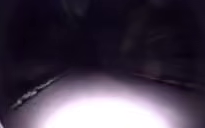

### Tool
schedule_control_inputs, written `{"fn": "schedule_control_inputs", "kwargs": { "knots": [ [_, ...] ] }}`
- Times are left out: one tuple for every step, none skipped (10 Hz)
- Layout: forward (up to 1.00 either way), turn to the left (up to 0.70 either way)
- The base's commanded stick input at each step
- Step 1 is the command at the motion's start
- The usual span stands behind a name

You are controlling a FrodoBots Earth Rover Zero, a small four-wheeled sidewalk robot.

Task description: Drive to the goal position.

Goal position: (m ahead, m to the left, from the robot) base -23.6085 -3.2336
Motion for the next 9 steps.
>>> {"fn": "schedule_control_inputs", "kwargs": {
  "knots": [
    [-1.00, -0.06],
    [-1.00, -0.27],
    [-1.00, -0.27],
    [-1.00, -0.27],
    [-1.00, -0.27],
    [-1.00, -0.27],
    [-1.00, -0.27],
    [-1.00, -0.27],
    [-1.00, -0.27]
  ]
}}
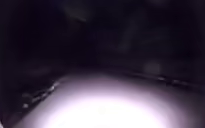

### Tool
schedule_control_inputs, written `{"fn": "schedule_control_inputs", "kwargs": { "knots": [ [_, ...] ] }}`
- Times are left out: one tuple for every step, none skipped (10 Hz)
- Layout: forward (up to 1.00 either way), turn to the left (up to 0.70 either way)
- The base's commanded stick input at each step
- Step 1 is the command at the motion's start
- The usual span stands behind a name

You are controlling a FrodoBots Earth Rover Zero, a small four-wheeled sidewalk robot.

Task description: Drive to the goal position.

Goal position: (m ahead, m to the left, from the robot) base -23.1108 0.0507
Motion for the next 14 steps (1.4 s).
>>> {"fn": "schedule_control_inputs", "kwargs": {
  "knots": [
    [-1.00, -0.27],
    [-1.00, -0.27],
    [-1.00, -0.27],
    [-1.00, -0.27],
    [-1.00, -0.27],
    [-1.00, -0.27],
    [-1.00, -0.27],
    [-1.00, -0.27],
    [-1.00, -0.24],
    [-1.00, -0.20],
    [-1.00, -0.16],
    [-1.00, -0.12],
    [-1.00, -0.08],
    [-1.00, -0.03]
  ]
}}
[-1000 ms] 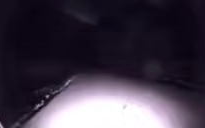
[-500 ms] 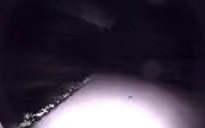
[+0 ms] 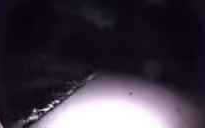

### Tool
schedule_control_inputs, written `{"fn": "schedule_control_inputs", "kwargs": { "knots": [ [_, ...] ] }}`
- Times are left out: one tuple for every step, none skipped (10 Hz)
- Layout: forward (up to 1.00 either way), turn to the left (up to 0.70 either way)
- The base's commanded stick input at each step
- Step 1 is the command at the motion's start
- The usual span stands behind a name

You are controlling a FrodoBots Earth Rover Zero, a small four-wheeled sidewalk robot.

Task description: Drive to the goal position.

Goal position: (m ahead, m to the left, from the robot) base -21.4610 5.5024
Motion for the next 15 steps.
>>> {"fn": "schedule_control_inputs", "kwargs": {
  "knots": [
    [-1.00, 0.00],
    [-1.00, 0.00],
    [-1.00, 0.00],
    [-1.00, 0.00],
    [-1.00, 0.00],
    [-1.00, 0.00],
    [-1.00, 0.00],
    [-1.00, 0.00],
    [-1.00, 0.00],
    [-1.00, 0.00],
    [-1.00, 0.00],
    [-1.00, 0.00],
    [-1.00, 0.00],
    [-1.00, 0.00],
    [-1.00, 0.00]
  ]
}}
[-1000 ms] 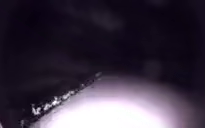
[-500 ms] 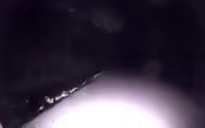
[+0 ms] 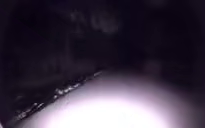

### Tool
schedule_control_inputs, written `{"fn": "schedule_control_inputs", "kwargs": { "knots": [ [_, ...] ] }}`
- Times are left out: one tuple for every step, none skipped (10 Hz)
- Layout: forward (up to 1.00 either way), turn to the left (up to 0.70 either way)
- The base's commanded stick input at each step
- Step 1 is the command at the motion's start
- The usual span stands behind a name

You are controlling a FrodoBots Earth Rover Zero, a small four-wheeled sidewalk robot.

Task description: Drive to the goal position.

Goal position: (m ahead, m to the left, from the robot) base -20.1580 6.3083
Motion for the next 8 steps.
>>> {"fn": "schedule_control_inputs", "kwargs": {
  "knots": [
    [-1.00, 0.00],
    [-1.00, 0.00],
    [-1.00, 0.00],
    [-1.00, 0.00],
    [-1.00, 0.00],
    [-1.00, 0.00],
    [-1.00, 0.00],
    [-1.00, 0.00]
  ]
}}
